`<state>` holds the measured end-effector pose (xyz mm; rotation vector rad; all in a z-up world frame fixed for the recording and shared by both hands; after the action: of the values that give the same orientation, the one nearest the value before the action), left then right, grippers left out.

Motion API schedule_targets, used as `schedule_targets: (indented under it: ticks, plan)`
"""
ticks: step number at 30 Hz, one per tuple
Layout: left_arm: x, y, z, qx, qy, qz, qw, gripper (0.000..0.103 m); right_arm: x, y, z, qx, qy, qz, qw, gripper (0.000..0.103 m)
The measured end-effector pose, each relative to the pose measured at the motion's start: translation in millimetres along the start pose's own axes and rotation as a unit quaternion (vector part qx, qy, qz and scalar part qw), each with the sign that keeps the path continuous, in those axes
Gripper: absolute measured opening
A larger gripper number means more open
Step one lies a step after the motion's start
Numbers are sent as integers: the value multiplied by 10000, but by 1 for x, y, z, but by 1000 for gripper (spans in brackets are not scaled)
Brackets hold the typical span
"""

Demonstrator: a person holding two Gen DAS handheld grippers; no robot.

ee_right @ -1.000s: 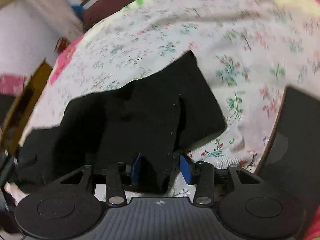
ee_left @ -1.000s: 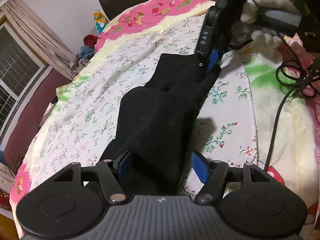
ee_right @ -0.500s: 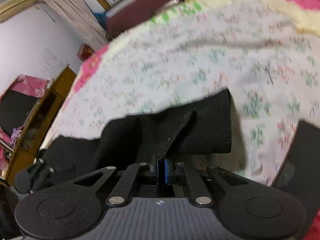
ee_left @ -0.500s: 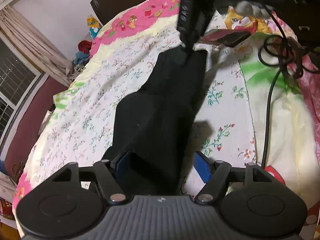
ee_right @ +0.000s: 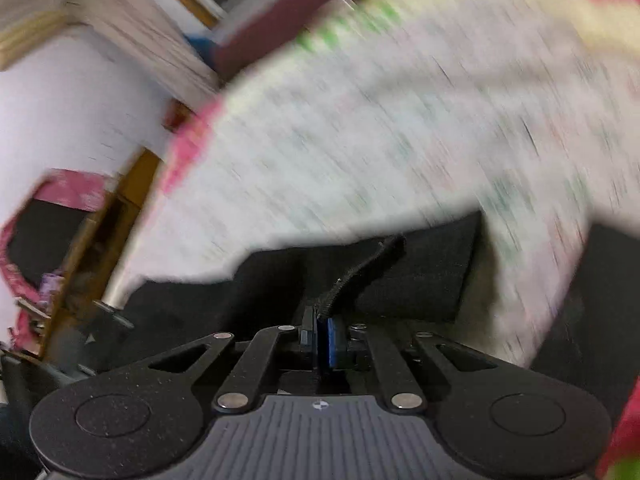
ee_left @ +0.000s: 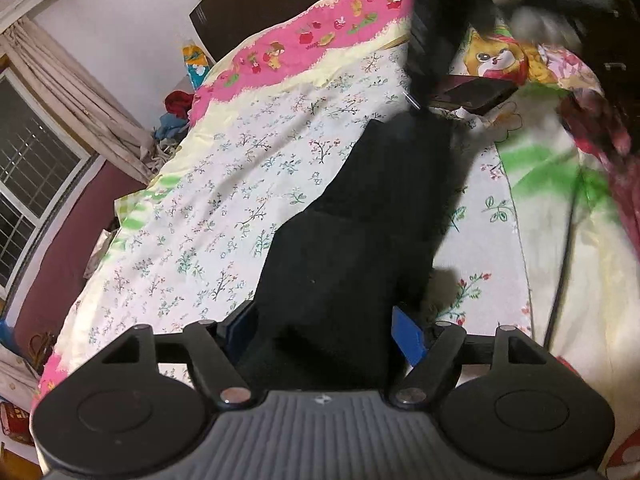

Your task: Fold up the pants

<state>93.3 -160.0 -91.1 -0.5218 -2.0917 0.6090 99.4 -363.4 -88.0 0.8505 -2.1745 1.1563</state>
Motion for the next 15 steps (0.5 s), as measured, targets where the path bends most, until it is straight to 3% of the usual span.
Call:
schedule_targets:
  ticks: [2, 4, 6, 10, 12, 13, 15]
  plan:
    - [0, 0, 2, -28, -15, -14, 10000, 81, -16, 18, 20, -200, 294, -240, 9991, 0]
    - [2, 1, 7, -80, 54, -34, 9999, 81, -15, 24, 27, -586, 139, -140, 9981, 3]
    - [3, 3, 11, -159, 106, -62, 9998, 81, -8, 21, 23, -595, 31, 0, 9982, 6]
    - [1, 5, 12, -156, 110, -89, 9998, 81, -7, 25, 10, -636, -308, -135, 9974, 25]
    - [1, 2, 12, -96, 112, -82, 9999, 81, -18, 28, 9, -573, -236, -136, 9980, 20]
    - [1, 0, 13, -116, 95, -76, 9999, 81, -24, 29, 10, -585, -233, -181, 9979, 4]
    - [5, -1, 14, -199, 81, -39, 9998, 82, -28, 23, 6, -708, -379, -159, 9966, 0]
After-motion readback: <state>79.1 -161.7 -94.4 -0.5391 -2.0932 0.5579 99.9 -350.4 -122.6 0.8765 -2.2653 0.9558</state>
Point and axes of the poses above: each gripper's, at about its wrist camera, not at the fingertips, and x roughly against the way its jaws point, z to its right, y to its underside, the point moved 9 cm from there along -x, roughly the way its jaws point, and after that the axes turned 3 degrees about x, right-handed, at the moved point
